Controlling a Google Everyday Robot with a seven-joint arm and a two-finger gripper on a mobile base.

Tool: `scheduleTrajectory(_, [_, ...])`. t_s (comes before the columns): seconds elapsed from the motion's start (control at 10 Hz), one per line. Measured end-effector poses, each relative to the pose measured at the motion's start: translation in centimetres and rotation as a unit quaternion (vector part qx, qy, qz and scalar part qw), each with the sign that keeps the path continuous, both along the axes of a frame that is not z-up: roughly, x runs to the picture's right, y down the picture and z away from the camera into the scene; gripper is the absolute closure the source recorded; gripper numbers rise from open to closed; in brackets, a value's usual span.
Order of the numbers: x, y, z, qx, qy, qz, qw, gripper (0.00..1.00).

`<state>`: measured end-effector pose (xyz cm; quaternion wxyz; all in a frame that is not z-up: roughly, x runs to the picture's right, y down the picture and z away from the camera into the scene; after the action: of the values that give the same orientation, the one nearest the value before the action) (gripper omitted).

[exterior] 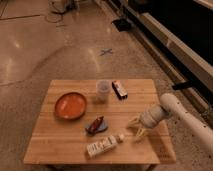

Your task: Stand the bottle upright

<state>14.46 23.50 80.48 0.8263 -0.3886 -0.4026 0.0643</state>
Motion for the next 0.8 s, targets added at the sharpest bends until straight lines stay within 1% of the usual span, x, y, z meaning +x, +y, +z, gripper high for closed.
scheduleTrajectory(0.2, [-1.4, 0.6, -0.1, 0.006, -0.018, 0.016, 0.9997, 0.35])
scheduleTrajectory(0.4, [-2.8, 1.5, -0.5, 0.007, -0.035, 0.030, 0.9989, 0.35])
scheduleTrajectory(0.5, [-3.7, 2.0, -0.8, 0.005, -0.046, 0.039, 0.9981, 0.35])
scheduleTrajectory(0.7, [-4.8, 2.5, -1.2, 0.003, -0.061, 0.051, 0.9968, 0.35])
scheduleTrajectory(0.8, [-6.0, 2.8, -1.6, 0.001, -0.076, 0.060, 0.9953, 0.35])
